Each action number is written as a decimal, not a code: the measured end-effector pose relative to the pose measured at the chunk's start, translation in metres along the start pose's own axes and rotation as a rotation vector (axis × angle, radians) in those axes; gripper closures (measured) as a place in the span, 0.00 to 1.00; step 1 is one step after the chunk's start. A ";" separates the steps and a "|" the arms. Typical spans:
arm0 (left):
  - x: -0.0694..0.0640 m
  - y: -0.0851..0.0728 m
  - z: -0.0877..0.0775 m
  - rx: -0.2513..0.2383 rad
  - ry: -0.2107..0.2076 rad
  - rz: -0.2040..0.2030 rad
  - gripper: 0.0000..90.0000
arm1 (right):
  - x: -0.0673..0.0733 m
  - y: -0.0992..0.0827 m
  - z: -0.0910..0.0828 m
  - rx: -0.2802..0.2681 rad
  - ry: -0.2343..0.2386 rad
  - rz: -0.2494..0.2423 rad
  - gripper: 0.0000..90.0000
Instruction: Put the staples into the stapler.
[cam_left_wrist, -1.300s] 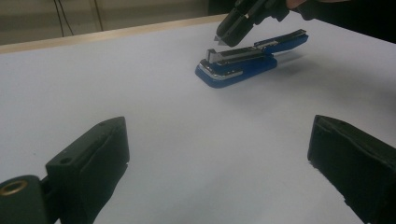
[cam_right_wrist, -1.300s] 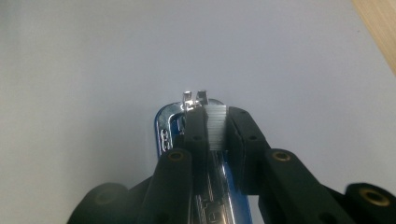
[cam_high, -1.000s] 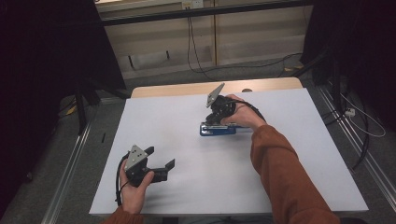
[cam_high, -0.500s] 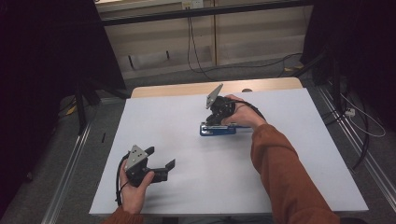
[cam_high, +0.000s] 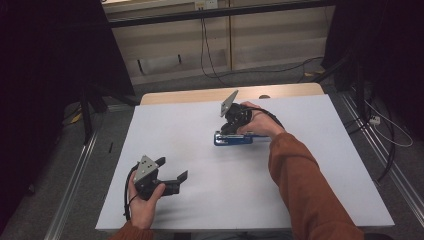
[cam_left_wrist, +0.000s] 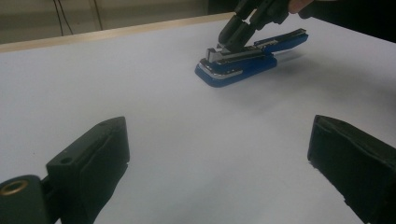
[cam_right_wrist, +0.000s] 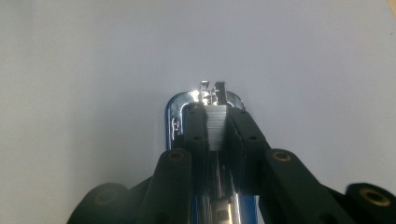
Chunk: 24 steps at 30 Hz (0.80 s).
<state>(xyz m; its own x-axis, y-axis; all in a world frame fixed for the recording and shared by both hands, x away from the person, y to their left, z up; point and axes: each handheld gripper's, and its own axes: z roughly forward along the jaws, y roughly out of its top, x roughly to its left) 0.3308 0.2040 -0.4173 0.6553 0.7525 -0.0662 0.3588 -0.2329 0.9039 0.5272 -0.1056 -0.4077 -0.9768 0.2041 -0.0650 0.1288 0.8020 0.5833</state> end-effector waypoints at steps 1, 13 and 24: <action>0.000 0.000 0.000 0.000 0.001 -0.001 0.06 | 0.000 0.000 0.001 0.001 0.003 -0.004 0.88; 0.000 0.000 0.000 -0.001 0.000 -0.004 0.06 | 0.000 0.002 0.004 -0.009 0.002 -0.012 0.88; 0.000 0.000 0.000 0.001 -0.003 0.001 0.06 | 0.001 0.003 0.005 -0.014 -0.005 0.005 0.88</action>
<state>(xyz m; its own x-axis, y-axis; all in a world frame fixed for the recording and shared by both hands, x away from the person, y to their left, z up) 0.3307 0.2040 -0.4172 0.6577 0.7504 -0.0665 0.3585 -0.2341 0.9037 0.5276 -0.1001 -0.4102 -0.9752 0.2110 -0.0663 0.1312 0.7933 0.5945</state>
